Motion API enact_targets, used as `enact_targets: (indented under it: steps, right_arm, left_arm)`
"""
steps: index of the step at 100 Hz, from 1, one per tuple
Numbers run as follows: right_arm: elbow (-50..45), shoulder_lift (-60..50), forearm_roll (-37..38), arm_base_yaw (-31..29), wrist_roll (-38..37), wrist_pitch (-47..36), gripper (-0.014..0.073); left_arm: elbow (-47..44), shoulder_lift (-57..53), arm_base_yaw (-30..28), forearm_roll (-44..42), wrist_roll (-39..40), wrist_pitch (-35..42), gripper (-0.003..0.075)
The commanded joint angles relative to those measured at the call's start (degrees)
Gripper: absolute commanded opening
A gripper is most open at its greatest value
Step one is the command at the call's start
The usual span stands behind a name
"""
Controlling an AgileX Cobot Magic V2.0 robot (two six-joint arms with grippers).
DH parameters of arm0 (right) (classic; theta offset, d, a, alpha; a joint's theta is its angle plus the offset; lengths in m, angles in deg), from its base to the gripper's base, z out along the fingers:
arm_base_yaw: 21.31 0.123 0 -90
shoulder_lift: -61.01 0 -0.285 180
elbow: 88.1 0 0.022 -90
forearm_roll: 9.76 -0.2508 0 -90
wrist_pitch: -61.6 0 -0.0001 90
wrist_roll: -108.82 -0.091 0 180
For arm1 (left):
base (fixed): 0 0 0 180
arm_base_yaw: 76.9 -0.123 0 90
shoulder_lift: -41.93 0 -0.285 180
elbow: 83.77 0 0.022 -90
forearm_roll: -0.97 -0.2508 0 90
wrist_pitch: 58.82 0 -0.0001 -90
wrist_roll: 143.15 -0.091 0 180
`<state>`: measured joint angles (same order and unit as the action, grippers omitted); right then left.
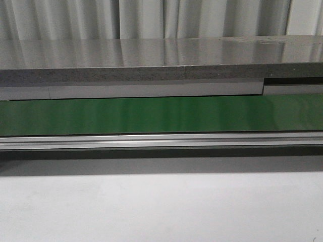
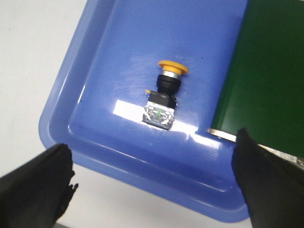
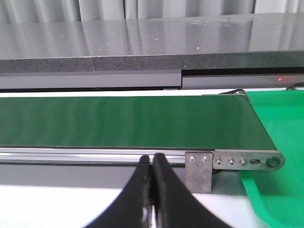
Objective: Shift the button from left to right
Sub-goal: 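Lower the open left gripper around the yellow-capped button switch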
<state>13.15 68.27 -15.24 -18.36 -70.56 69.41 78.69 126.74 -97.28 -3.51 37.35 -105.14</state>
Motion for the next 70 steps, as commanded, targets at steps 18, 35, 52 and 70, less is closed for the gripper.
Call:
enact_targets:
  steps: [18, 35, 52, 70]
  right_arm:
    - [1.04, -0.89, 0.60, -0.32, 0.27, -4.58, -0.0068]
    - [1.04, -0.89, 0.60, -0.32, 0.27, -4.58, -0.0068]
    - [1.04, -0.89, 0.60, -0.32, 0.27, -4.58, -0.0068]
    - [1.04, -0.89, 0.60, -0.32, 0.27, -4.58, -0.0068]
  left_arm:
    - [7.24, 11.73, -0.78, 0.04, -0.50, 3.89, 0.0640]
    - [10.08, 17.54, -0.78, -0.37, -0.80, 3.89, 0.0640]
    - [11.60, 21.22, -0.78, -0.52, -0.90, 3.89, 0.0640]
    - [11.97, 23.76, -0.78, -1.47, -0.90, 4.35, 0.0640]
